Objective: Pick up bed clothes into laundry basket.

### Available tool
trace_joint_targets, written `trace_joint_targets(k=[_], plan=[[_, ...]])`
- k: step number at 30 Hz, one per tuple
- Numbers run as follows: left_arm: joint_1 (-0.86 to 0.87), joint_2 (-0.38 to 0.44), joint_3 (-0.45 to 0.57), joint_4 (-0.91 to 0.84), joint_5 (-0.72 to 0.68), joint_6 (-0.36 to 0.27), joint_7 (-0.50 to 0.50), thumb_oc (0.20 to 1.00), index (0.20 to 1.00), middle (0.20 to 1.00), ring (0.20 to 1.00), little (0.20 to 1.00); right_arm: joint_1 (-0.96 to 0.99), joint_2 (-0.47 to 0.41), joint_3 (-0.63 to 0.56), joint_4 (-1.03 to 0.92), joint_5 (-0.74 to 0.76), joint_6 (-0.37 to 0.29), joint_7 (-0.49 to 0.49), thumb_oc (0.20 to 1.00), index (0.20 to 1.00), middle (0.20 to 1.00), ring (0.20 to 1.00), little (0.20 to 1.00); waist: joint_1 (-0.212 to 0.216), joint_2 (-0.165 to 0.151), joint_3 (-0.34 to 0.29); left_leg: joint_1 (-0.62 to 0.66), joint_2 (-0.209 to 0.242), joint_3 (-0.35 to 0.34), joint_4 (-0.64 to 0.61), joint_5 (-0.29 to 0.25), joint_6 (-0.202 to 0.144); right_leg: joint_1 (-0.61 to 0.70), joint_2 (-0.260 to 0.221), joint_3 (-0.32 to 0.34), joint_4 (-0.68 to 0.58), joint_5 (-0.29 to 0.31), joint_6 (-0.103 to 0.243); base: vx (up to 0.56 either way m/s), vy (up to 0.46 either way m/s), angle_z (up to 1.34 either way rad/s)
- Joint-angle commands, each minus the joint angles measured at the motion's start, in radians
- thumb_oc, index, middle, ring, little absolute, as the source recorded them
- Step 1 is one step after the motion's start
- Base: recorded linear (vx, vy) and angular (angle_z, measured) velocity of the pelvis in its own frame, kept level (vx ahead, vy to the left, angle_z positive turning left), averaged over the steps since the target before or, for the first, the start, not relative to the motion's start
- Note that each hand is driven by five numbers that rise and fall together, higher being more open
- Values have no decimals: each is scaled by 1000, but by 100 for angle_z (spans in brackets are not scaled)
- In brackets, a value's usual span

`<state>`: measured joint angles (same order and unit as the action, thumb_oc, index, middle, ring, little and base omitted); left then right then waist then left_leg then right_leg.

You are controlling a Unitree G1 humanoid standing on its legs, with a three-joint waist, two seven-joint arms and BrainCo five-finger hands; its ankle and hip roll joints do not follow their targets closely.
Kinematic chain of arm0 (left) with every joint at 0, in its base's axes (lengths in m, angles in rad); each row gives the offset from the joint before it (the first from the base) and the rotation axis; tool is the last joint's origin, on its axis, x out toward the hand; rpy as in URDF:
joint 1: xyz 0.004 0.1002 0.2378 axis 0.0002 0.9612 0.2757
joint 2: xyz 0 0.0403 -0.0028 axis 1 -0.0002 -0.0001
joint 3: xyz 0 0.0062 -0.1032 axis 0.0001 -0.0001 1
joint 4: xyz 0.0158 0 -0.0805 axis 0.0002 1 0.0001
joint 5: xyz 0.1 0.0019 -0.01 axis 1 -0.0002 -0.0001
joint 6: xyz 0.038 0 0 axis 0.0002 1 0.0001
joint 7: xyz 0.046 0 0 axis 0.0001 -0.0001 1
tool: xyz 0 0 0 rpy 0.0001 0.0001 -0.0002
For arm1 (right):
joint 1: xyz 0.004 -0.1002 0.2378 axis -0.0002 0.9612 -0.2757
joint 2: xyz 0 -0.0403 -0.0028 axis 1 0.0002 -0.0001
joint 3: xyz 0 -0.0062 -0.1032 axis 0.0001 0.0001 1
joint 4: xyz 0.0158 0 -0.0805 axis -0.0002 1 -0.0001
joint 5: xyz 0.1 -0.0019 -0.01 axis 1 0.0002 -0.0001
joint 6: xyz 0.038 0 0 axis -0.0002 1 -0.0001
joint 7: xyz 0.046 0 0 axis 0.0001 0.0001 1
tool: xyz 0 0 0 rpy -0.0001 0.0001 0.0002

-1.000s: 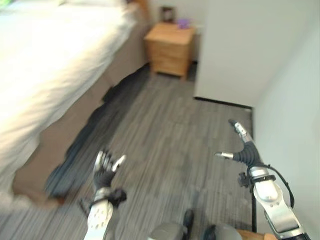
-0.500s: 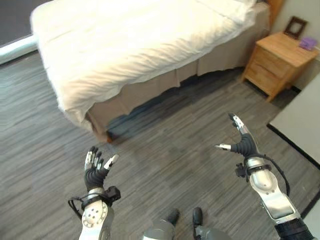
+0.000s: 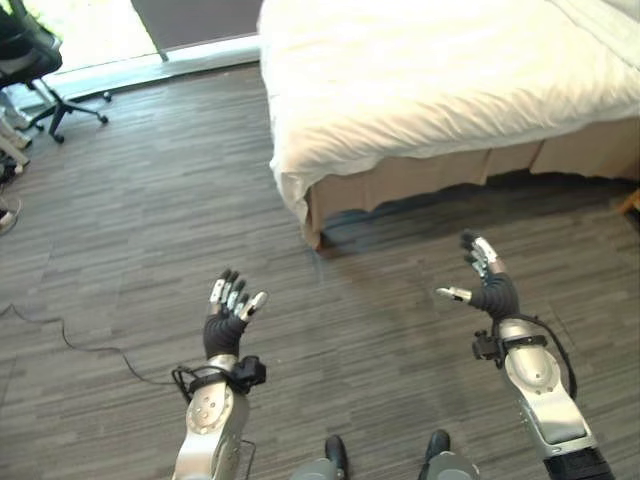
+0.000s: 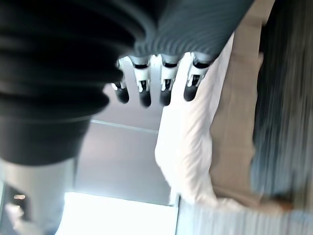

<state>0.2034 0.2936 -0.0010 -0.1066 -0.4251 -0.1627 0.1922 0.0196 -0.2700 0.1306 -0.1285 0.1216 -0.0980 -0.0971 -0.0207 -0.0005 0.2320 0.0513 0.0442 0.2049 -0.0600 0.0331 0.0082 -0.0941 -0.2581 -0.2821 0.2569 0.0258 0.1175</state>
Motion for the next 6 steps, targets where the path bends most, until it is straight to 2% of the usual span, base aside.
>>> trace_joint_targets(k=[1,2,3,6], plan=[[-16,43,1,-96,45,-32,-7,1000,1000,1000,1000,1000,-63,-10,5,-16,45,-67,3,1000,1000,1000,1000,1000,-25,-7,-7,31,69,32,-27,-78,-46,-30,118,112,-10,-71,8,-58,-5,43],[-35,48,-20,-98,47,-35,-9,1000,1000,1000,1000,1000,-67,3,13,-12,70,-70,0,1000,1000,1000,1000,1000,-33,-12,-2,22,62,2,-27,-77,-43,-26,151,231,-43,-84,-2,-27,-49,37],[-38,45,-30,-104,55,-41,-10,1000,1000,1000,1000,1000,-71,12,31,-15,87,-77,2,1000,1000,1000,1000,1000,-28,-21,-9,17,55,-3,-27,-79,-42,17,132,265,-125,-84,-17,-19,-46,30],[-19,37,-25,-109,65,-40,-8,1000,1000,1000,1000,1000,-74,11,53,-7,108,-68,14,1000,1000,1000,1000,1000,-16,-31,-24,23,56,8,-27,-83,-44,48,110,254,-190,-62,-17,35,-73,16]])
